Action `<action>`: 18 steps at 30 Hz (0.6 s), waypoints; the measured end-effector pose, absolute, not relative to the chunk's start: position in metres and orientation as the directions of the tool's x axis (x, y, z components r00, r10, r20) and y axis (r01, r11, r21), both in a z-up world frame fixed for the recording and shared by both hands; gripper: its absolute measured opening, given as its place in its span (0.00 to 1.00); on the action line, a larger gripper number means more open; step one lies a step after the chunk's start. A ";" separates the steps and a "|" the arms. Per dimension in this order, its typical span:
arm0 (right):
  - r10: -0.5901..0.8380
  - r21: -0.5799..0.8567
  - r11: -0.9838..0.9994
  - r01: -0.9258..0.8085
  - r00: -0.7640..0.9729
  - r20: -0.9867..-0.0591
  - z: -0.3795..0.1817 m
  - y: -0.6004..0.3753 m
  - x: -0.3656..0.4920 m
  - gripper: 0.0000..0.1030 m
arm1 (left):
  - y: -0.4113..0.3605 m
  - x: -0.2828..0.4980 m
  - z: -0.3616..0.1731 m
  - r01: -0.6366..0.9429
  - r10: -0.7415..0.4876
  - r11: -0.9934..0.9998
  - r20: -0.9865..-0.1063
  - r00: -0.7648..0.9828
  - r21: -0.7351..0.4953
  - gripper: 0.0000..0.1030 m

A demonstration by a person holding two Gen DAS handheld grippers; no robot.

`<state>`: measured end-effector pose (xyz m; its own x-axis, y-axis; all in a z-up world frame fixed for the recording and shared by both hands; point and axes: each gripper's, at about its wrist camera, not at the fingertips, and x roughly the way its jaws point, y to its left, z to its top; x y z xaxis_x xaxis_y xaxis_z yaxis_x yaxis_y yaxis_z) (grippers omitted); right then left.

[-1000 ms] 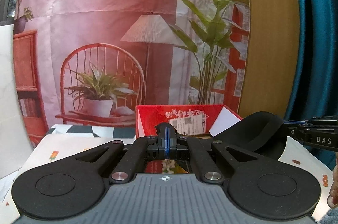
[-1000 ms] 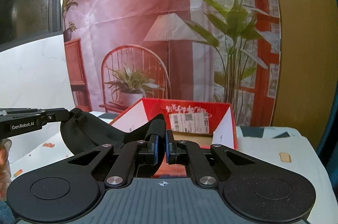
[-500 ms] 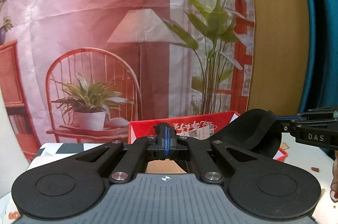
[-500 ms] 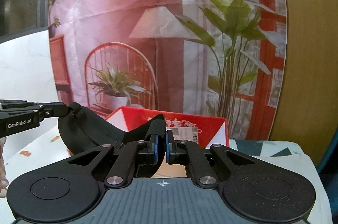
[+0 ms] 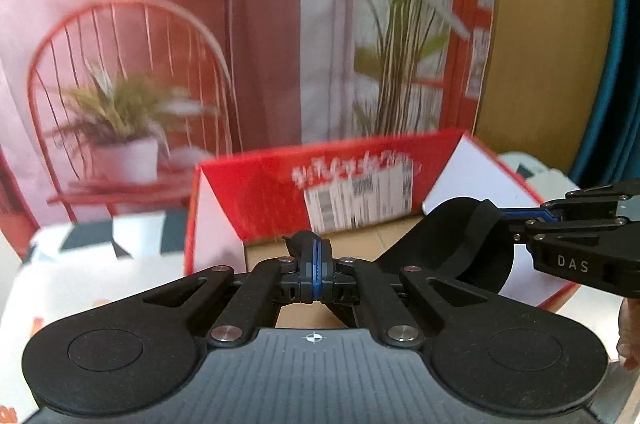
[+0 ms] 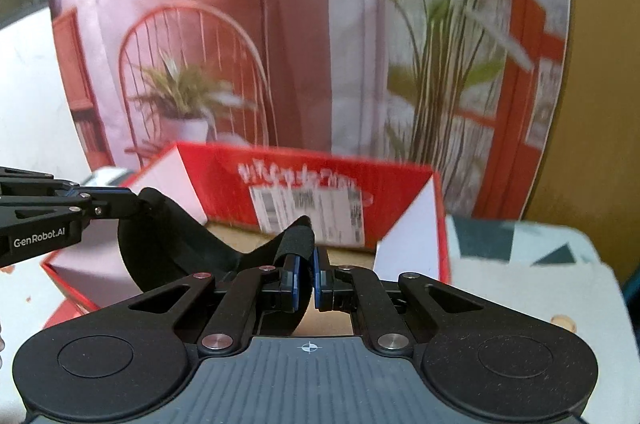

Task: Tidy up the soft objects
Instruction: 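Lower the eye mask into the red box and open both grippers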

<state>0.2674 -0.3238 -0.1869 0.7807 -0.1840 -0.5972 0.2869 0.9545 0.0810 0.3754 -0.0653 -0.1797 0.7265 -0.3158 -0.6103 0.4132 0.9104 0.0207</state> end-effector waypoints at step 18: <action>-0.103 0.181 0.917 0.355 0.649 -0.753 -0.227 -0.335 0.291 0.07 | -0.062 0.394 -0.204 0.444 -0.316 0.896 -0.733 0.602 -0.022 0.03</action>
<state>0.2909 -0.3347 -0.2267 0.6494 -0.1026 -0.7535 0.3553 0.9170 0.1813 0.3943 -0.0617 -0.2038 0.6020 -0.3162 -0.7332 0.4439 0.8958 -0.0219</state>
